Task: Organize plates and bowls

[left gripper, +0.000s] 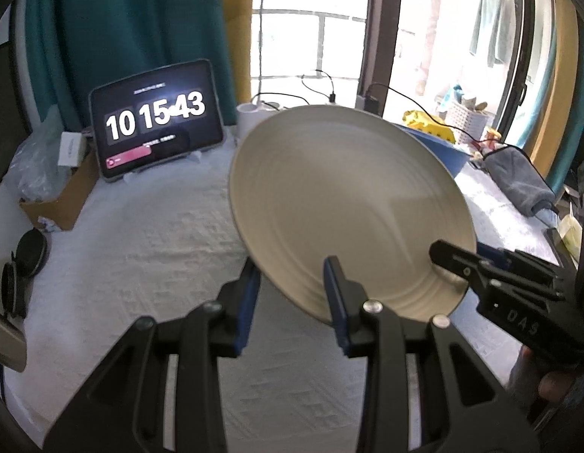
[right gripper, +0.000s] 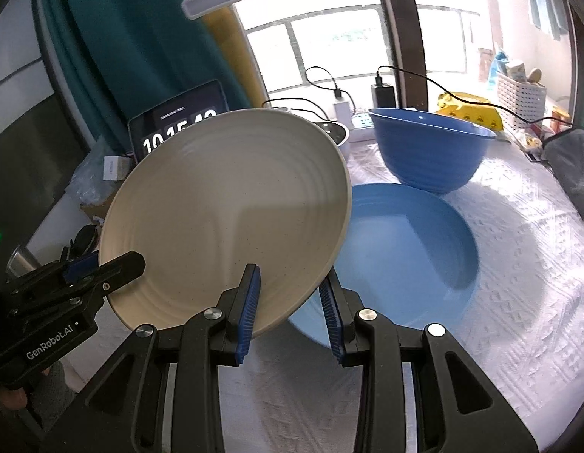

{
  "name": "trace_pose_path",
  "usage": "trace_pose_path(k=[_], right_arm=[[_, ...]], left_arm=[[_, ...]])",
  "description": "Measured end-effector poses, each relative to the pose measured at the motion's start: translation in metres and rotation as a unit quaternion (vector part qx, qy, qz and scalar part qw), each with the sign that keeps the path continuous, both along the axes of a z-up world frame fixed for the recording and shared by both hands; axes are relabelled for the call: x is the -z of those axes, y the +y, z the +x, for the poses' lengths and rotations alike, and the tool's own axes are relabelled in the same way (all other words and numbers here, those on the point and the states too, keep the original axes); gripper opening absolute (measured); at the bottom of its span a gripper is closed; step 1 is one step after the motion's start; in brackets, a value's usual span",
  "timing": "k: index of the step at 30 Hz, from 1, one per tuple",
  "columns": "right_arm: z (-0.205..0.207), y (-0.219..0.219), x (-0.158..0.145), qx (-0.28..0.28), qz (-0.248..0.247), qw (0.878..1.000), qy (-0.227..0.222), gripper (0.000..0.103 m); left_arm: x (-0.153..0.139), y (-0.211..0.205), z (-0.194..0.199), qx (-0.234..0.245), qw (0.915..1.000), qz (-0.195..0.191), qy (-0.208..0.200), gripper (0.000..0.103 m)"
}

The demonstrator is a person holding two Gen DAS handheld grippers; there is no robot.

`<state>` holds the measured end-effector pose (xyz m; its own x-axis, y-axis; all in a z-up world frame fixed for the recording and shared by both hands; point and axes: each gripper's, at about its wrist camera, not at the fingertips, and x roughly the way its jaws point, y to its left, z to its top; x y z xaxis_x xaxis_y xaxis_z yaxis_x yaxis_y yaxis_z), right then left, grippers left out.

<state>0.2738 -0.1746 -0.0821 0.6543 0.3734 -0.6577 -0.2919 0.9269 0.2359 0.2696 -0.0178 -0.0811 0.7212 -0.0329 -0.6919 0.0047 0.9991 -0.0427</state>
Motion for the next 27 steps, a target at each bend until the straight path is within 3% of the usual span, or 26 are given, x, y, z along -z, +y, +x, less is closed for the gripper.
trace_pose_path(k=[27], right_arm=[[0.024, -0.072, 0.03, 0.042, -0.001, 0.998, 0.04, 0.035]], left_arm=[[0.035, -0.07, 0.05, 0.047, 0.9979, 0.004, 0.045, 0.035]])
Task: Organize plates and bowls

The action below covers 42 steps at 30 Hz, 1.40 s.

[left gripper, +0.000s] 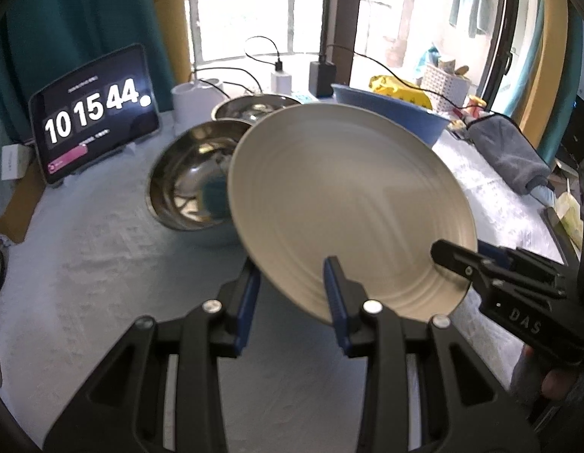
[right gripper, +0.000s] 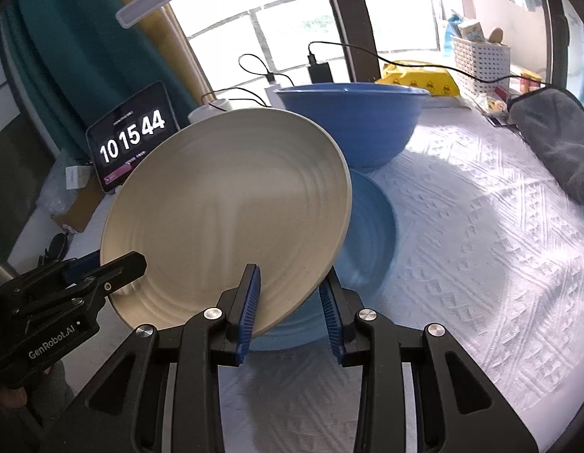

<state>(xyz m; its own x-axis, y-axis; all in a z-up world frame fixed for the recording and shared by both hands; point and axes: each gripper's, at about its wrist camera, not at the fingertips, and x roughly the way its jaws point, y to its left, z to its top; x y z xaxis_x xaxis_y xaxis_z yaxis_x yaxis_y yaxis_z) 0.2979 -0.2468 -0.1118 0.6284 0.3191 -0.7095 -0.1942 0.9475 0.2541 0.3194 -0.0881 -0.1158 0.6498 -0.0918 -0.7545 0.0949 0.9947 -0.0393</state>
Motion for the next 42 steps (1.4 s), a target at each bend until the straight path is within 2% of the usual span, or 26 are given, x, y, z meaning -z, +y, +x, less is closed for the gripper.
trace_pose_path(k=[12, 21, 42], right_arm=[[0.014, -0.023, 0.007, 0.014, -0.005, 1.0, 0.011, 0.035], [0.011, -0.017, 0.008, 0.008, -0.013, 1.0, 0.011, 0.034], [-0.016, -0.015, 0.006, 0.013, -0.008, 1.0, 0.022, 0.035]], left_arm=[[0.018, -0.019, 0.019, 0.012, 0.9997, 0.006, 0.021, 0.035], [0.02, -0.015, 0.007, 0.009, 0.9995, -0.001, 0.032, 0.035], [0.008, -0.015, -0.017, 0.028, 0.9993, -0.007, 0.026, 0.036]])
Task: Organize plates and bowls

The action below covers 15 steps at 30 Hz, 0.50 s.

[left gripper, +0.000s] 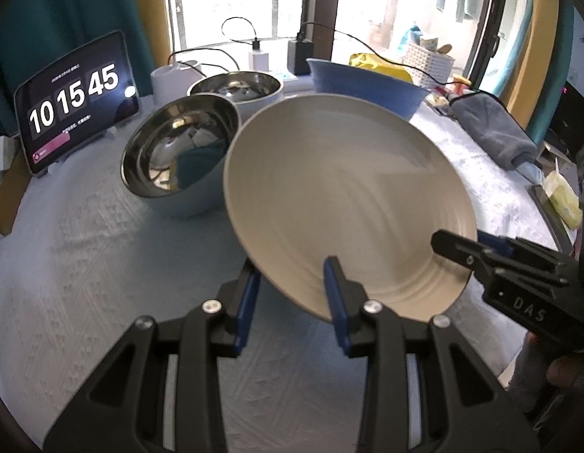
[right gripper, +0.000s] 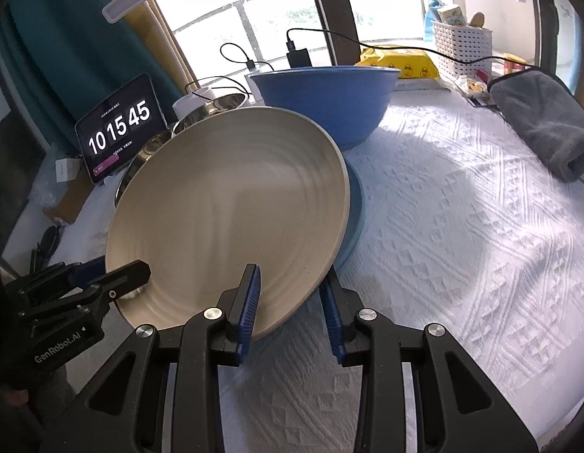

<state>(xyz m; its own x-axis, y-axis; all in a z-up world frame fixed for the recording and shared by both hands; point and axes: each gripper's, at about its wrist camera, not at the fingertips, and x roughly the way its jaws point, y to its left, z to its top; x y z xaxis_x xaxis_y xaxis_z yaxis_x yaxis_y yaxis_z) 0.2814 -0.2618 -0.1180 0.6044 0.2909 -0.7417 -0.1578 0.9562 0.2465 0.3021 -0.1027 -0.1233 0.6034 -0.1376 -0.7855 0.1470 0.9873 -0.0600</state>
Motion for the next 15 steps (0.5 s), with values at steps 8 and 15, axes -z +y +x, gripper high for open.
trace_pose_path(k=[8, 15], right_arm=[[-0.006, -0.015, 0.0, 0.013, 0.004, 1.0, 0.005, 0.035], [-0.005, -0.023, -0.002, 0.026, 0.007, 1.0, 0.01, 0.035]], left_arm=[[0.001, -0.015, 0.006, 0.024, 0.9997, 0.004, 0.005, 0.036], [0.007, -0.022, 0.021, 0.025, 0.9994, 0.007, 0.021, 0.037]])
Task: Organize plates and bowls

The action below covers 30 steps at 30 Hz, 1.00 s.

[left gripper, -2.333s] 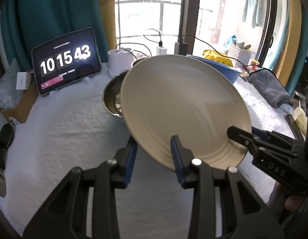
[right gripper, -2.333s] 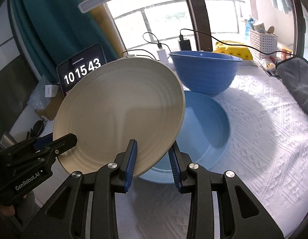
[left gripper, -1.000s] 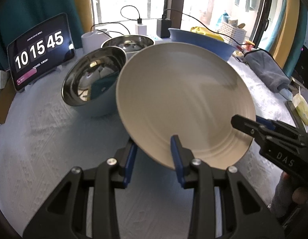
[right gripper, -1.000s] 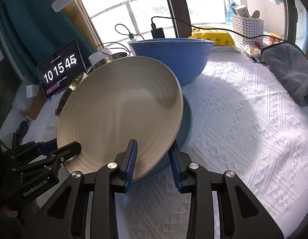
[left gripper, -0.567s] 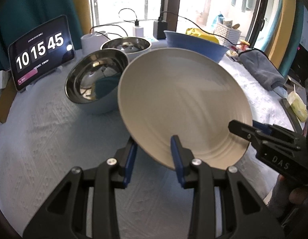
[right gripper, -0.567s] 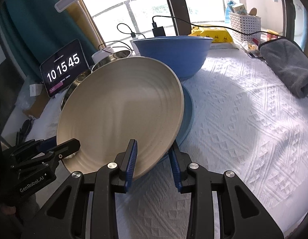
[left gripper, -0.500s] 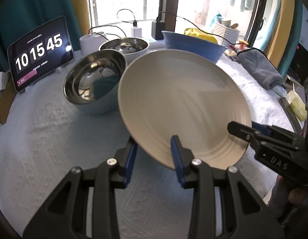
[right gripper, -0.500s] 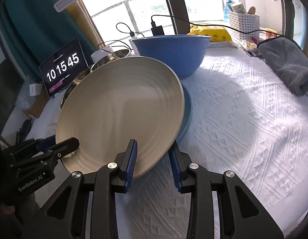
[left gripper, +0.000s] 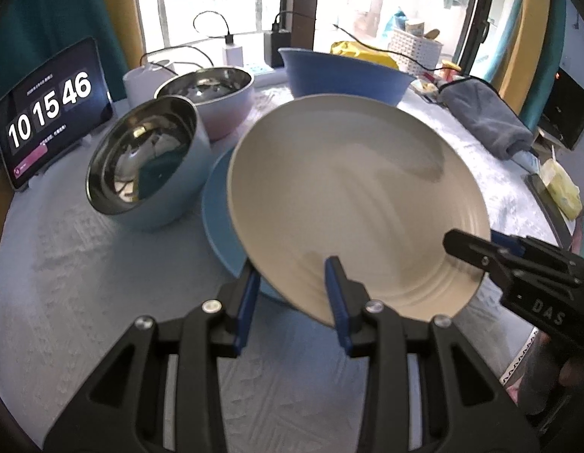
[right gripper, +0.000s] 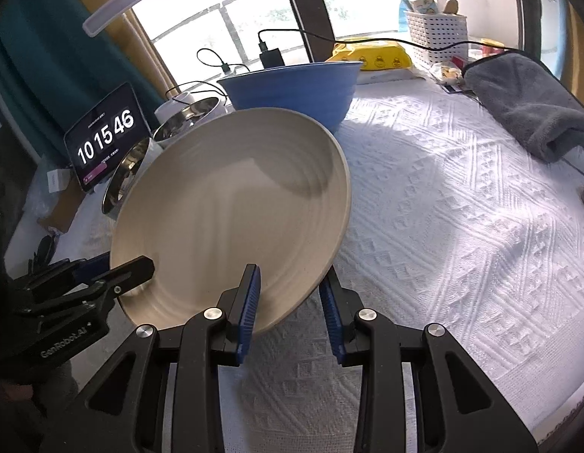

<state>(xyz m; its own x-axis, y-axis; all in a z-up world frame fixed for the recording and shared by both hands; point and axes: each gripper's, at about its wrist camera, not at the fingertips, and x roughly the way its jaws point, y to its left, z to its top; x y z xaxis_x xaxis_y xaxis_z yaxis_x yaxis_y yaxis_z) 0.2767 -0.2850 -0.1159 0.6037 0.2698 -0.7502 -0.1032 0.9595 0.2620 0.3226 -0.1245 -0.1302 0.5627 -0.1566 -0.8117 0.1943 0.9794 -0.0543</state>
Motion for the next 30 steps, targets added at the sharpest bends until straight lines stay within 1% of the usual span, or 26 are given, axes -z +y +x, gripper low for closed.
trace_pose_path(k=[6, 9, 12, 16, 23, 25, 27, 30], right_arm=[[0.01, 0.002, 0.001, -0.004, 0.013, 1.0, 0.01, 0.035], [0.018, 0.01, 0.001, -0.008, 0.007, 1.0, 0.013, 0.035], [0.025, 0.017, 0.005, -0.008, 0.0, 1.0, 0.019, 0.035], [0.03, 0.02, 0.005, -0.006, -0.018, 1.0, 0.018, 0.036], [0.033, 0.016, 0.009, 0.002, -0.02, 1.0, 0.021, 0.039], [0.033, 0.016, 0.009, 0.005, -0.024, 0.999, 0.02, 0.04], [0.031, 0.015, 0.009, 0.006, -0.024, 1.0, 0.018, 0.04], [0.03, 0.016, 0.01, 0.006, -0.03, 0.999, 0.011, 0.041]], left_arm=[[0.004, 0.008, 0.011, -0.02, 0.9997, 0.002, 0.015, 0.037], [0.006, 0.014, 0.013, -0.035, 0.9992, 0.016, 0.015, 0.038], [0.007, 0.023, 0.016, -0.045, 0.9987, 0.012, 0.019, 0.04], [0.006, 0.025, 0.017, -0.044, 0.9986, 0.023, 0.015, 0.041], [-0.003, 0.026, 0.008, -0.044, 0.9988, 0.023, -0.002, 0.041], [-0.005, 0.023, 0.003, -0.037, 0.999, 0.024, -0.008, 0.042], [-0.001, 0.019, 0.002, -0.03, 0.9989, 0.035, -0.007, 0.042], [0.003, 0.015, 0.001, -0.033, 0.9983, 0.047, -0.012, 0.042]])
